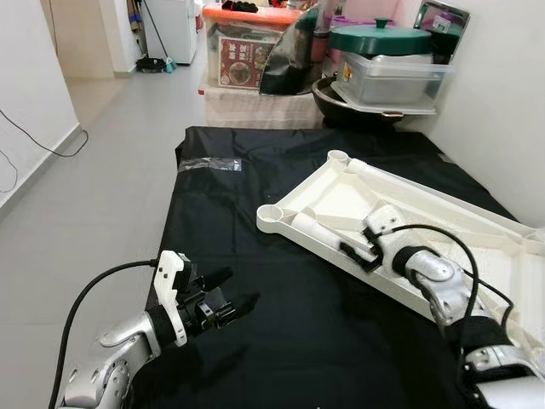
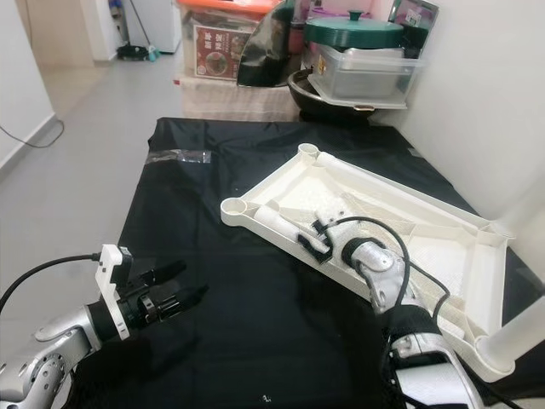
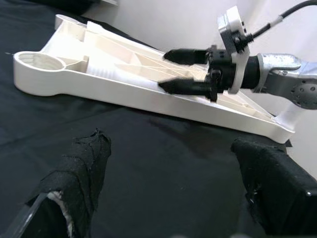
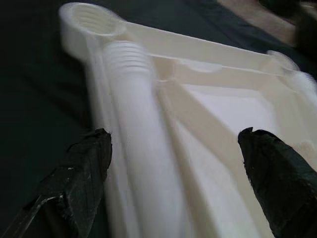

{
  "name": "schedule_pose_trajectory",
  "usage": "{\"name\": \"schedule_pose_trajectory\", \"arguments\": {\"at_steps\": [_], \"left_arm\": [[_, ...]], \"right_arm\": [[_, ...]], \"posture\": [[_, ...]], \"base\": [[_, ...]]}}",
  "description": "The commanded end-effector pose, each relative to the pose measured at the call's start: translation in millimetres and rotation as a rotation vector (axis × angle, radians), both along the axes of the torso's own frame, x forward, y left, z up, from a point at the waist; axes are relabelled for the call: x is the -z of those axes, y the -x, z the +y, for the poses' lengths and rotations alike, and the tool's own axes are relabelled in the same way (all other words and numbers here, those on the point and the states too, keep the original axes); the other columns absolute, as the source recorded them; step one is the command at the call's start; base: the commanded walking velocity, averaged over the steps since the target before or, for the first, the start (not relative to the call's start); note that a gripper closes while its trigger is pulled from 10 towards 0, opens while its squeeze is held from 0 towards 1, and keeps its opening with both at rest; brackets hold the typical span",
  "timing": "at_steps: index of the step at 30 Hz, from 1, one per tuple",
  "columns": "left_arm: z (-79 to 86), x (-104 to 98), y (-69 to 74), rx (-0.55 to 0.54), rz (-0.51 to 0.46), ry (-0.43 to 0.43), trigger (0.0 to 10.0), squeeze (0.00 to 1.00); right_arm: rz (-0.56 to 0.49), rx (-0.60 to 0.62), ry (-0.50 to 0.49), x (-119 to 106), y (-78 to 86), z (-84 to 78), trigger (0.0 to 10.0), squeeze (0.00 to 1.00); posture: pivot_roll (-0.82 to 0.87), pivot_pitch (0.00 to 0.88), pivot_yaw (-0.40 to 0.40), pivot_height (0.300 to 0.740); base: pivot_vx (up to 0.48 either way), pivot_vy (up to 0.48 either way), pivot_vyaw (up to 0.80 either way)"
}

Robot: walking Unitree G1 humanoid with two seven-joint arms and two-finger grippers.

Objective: Building children table

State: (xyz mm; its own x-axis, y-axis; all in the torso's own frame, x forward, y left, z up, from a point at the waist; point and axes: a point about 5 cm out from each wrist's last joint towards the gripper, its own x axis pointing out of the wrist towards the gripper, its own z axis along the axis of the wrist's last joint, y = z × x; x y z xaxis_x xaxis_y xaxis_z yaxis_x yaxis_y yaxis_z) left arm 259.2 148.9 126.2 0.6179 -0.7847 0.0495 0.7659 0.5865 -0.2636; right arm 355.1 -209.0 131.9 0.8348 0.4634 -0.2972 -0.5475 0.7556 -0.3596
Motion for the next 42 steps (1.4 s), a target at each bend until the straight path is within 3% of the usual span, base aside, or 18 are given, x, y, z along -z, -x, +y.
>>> {"name": "schedule_pose_trajectory", "arguments": {"at_steps": [1, 5, 7, 12, 21, 22, 30, 40, 42], "left_arm": [[-2.4, 1, -0.1, 0.001, 0.001, 0.007, 10.0, 0.00], [-3.2, 1, -0.5, 0.003, 0.000, 0.007, 10.0, 0.00], [-4.0, 1, -0.6, 0.002, -0.001, 0.010, 10.0, 0.00], [-4.8, 0, -0.7, 0.000, -0.003, 0.016, 10.0, 0.00], [-5.8, 1, 0.0, 0.009, -0.003, 0.025, 10.0, 0.00], [-5.9, 0, 0.0, 0.009, -0.003, 0.026, 10.0, 0.00], [-7.1, 0, 0.0, 0.005, -0.006, 0.030, 10.0, 0.00], [-7.6, 0, 0.0, 0.000, -0.010, 0.033, 10.0, 0.00], [-7.9, 0, 0.2, 0.002, -0.010, 0.035, 10.0, 0.00]], "right_arm": [[0.048, -0.089, -0.021, 1, 3.3, 6.3, 10.0, 0.00], [0.091, -0.100, -0.001, 3, 0.7, 9.0, 10.0, 0.00], [0.054, -0.042, 0.099, 1, -7.7, 10.9, 10.0, 0.00], [-0.080, -0.096, 0.197, -7, -9.8, 15.1, 10.0, 0.00], [0.038, -0.139, 0.079, -1, -6.6, 14.0, 10.0, 0.00], [0.026, -0.166, 0.116, 0, -5.4, 13.7, 10.0, 0.00], [0.173, -0.207, 0.114, 12, -2.7, 9.4, 10.0, 0.00], [0.209, -0.096, 0.120, 11, -7.6, -5.3, 10.0, 0.00], [0.266, -0.109, 0.107, 18, -2.9, -8.9, 10.0, 0.00]], "posture": [[0.07, 0.000, -0.121, 0.740], [0.07, 0.000, -0.123, 0.740], [0.07, 0.000, -0.128, 0.740], [0.07, 0.000, -0.132, 0.740], [0.07, 0.000, -0.131, 0.740], [0.06, 0.000, -0.134, 0.740], [0.07, 0.000, -0.143, 0.740], [0.07, 0.000, -0.150, 0.740], [0.07, 0.000, -0.147, 0.740]], "base": [[0.000, 0.000, 0.00], [0.000, 0.000, 0.00], [0.000, 0.000, 0.00], [0.000, 0.000, 0.00], [0.000, 0.000, 0.00], [0.000, 0.000, 0.00], [0.000, 0.000, 0.00], [0.000, 0.000, 0.00], [0.000, 0.000, 0.00]]}}
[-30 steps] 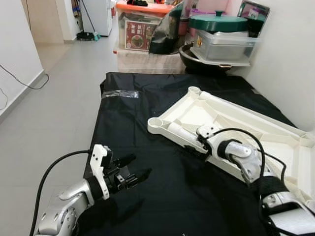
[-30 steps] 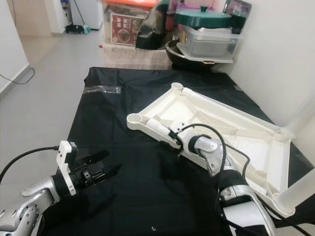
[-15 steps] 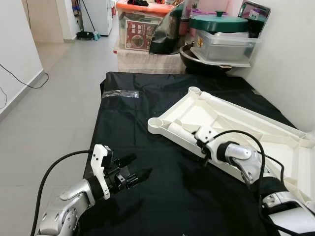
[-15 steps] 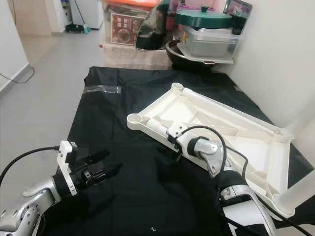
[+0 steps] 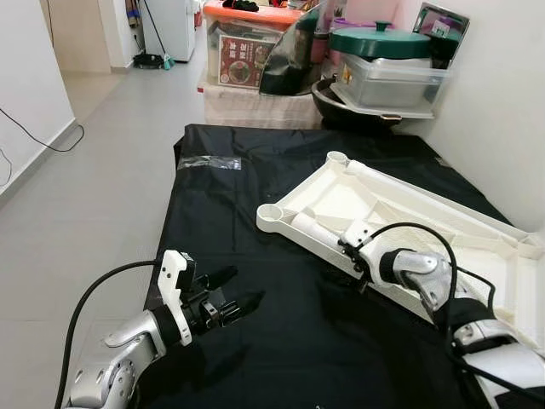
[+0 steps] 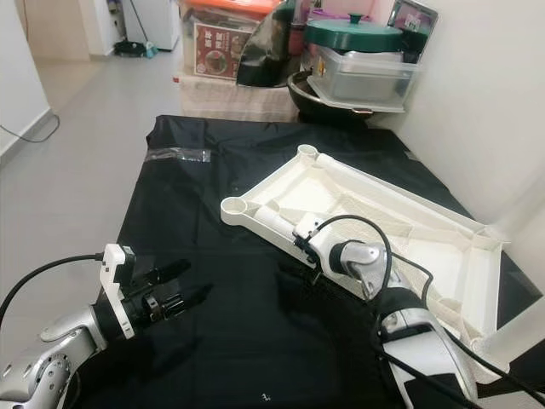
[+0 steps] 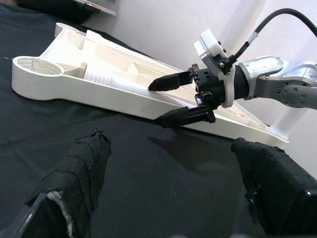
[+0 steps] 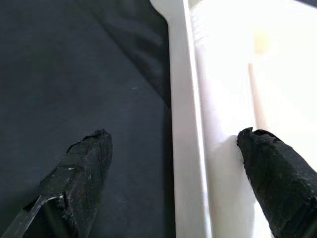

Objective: Building children table

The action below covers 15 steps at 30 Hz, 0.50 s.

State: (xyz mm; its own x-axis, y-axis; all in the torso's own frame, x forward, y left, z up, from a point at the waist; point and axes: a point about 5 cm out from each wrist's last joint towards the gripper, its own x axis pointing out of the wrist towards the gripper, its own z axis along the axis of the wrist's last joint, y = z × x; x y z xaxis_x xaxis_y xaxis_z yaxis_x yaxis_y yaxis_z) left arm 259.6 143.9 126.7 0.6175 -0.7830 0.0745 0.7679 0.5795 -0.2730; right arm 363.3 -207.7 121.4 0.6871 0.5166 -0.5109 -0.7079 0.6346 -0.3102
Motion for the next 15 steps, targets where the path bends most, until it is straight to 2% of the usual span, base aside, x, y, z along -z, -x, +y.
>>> {"name": "schedule_pose_trajectory", "arguments": {"at_steps": [1, 4, 9, 15], "left_arm": [[-3.0, 1, 0.6, 0.004, -0.002, 0.010, 10.0, 0.00], [-3.1, 1, 0.7, 0.007, -0.001, 0.011, 10.0, 0.00], [-2.9, 1, 0.7, 0.008, -0.001, 0.012, 10.0, 0.00], [-3.2, 1, 0.8, 0.006, -0.001, 0.012, 10.0, 0.00]], "right_arm": [[0.088, 0.012, -0.006, 11, 8.2, -11.1, 10.0, 0.00], [0.178, -0.026, -0.006, 21, 16.5, -13.7, 10.0, 0.00], [0.209, -0.019, 0.014, 25, 19.0, -15.7, 10.0, 0.00], [0.287, 0.055, 0.079, 43, 25.1, -18.7, 10.0, 0.00]], "posture": [[0.07, 0.000, -0.147, 0.740], [0.07, 0.000, -0.147, 0.740], [0.06, 0.000, -0.145, 0.740], [0.07, 0.000, -0.148, 0.740]], "base": [[0.000, 0.000, 0.00], [0.000, 0.000, 0.00], [0.000, 0.000, 0.00], [0.000, 0.000, 0.00]]}}
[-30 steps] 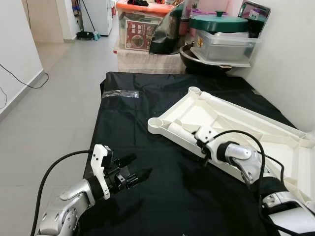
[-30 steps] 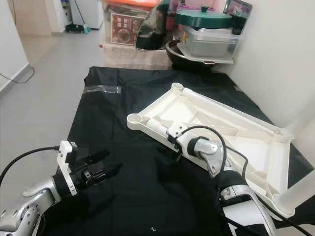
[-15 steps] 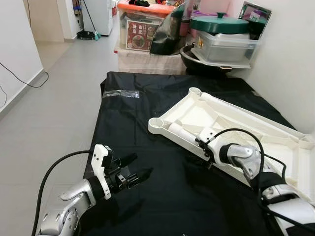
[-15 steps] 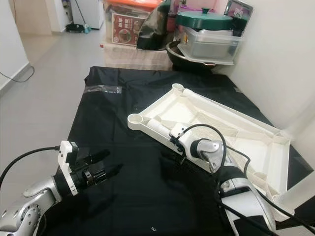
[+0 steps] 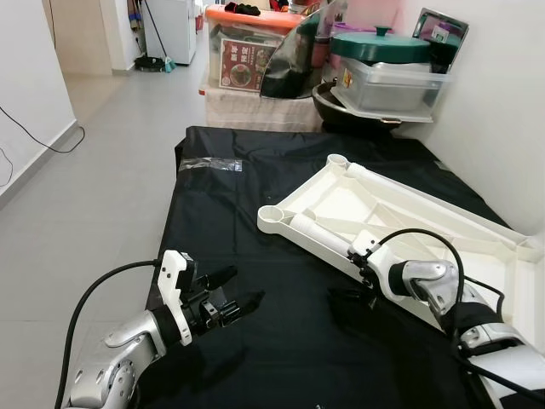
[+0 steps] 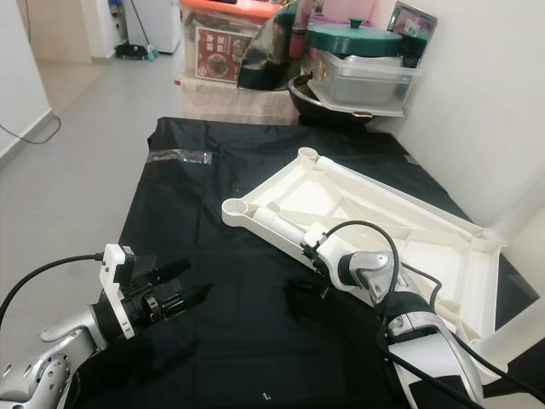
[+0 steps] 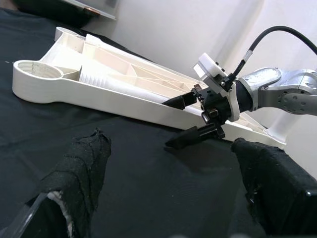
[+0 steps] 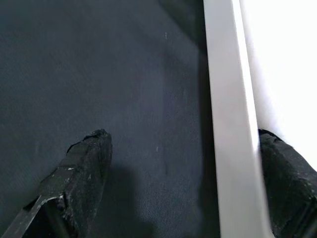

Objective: Building children table

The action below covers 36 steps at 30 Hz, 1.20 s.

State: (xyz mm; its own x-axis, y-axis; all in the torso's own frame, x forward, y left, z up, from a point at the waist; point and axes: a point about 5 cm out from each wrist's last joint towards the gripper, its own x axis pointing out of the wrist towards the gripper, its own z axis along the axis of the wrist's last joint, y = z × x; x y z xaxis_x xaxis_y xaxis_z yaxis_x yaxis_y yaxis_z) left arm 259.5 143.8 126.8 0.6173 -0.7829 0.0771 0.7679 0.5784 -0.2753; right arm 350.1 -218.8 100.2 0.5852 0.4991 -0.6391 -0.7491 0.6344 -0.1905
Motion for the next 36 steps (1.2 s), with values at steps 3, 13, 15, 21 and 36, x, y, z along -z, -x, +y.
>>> {"name": "schedule_pose_trajectory", "arguments": {"at_steps": [3, 13, 15, 21, 36], "left_arm": [[-3.3, 1, 0.8, 0.005, -0.001, 0.008, 10.0, 0.00], [-3.9, 1, 1.4, 0.011, -0.001, 0.012, 10.0, 0.00], [-4.0, 1, 1.6, 0.012, -0.001, 0.014, 10.0, 0.00], [-5.2, 1, 1.9, 0.014, -0.001, 0.019, 10.0, 0.00], [-6.4, -6, 4.0, 0.003, -0.011, 0.011, 10.0, 0.00]], "right_arm": [[0.120, 0.060, 0.099, 27, 14.1, -8.6, 10.0, 0.00], [0.068, -0.294, 0.123, 19, 23.5, -0.7, 0.0, 0.00], [0.061, -0.372, 0.153, 16, 26.2, -0.8, 0.0, 0.00], [0.056, -0.511, 0.183, 11, 31.8, -1.5, 0.0, 0.00], [-0.077, -0.995, 0.497, -3, 48.6, -0.4, 0.0, 0.00]], "posture": [[0.07, 0.000, -0.149, 0.740], [0.07, 0.000, -0.147, 0.740], [0.06, 0.000, -0.148, 0.740], [0.06, 0.000, -0.152, 0.740], [0.04, 0.000, -0.148, 0.740]], "base": [[0.000, 0.000, 0.00], [0.000, 0.000, 0.00], [0.000, 0.000, 0.00], [0.000, 0.000, 0.00], [0.000, 0.000, 0.00]]}}
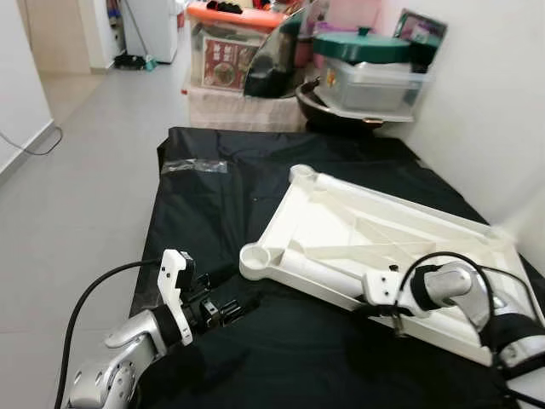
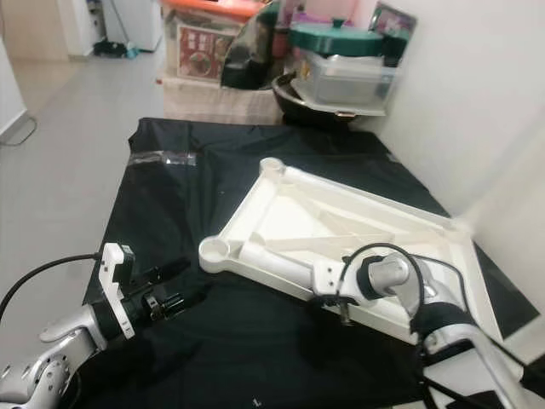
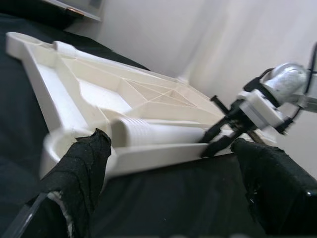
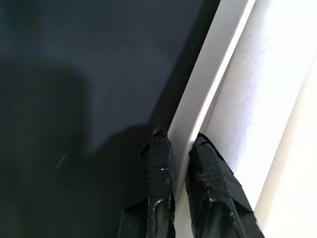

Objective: Building children table

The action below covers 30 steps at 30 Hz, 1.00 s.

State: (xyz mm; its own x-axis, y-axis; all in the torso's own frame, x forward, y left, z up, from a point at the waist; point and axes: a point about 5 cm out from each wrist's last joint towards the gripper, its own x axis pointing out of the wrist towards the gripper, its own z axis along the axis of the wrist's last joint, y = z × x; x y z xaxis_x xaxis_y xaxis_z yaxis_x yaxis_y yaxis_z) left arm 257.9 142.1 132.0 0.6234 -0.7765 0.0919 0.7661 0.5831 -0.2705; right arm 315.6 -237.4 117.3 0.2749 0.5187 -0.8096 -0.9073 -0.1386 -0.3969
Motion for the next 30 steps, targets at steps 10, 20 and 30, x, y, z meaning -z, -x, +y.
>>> {"name": "schedule_pose_trajectory", "arguments": {"at_steps": [10, 20, 30], "left_arm": [[-5.6, 2, 0.1, 0.020, 0.006, -0.020, 10.0, 0.00], [-4.4, 3, -0.1, 0.027, 0.011, -0.010, 10.0, 0.00], [-3.8, 2, 0.8, 0.029, 0.014, 0.003, 10.0, 0.00]], "right_arm": [[-0.145, -0.525, 0.209, -14, 10.2, 33.6, 0.0, 0.00], [-0.207, -0.571, 0.367, -24, 6.0, 8.1, 0.0, 0.00], [-0.319, -0.488, 0.476, -28, -5.6, -12.1, 0.0, 0.00]], "posture": [[0.03, 0.000, -0.133, 0.740], [0.02, 0.000, -0.135, 0.740], [0.02, 0.000, -0.134, 0.740]], "base": [[0.000, 0.000, 0.00], [0.000, 0.000, 0.00], [0.000, 0.000, 0.00]]}}
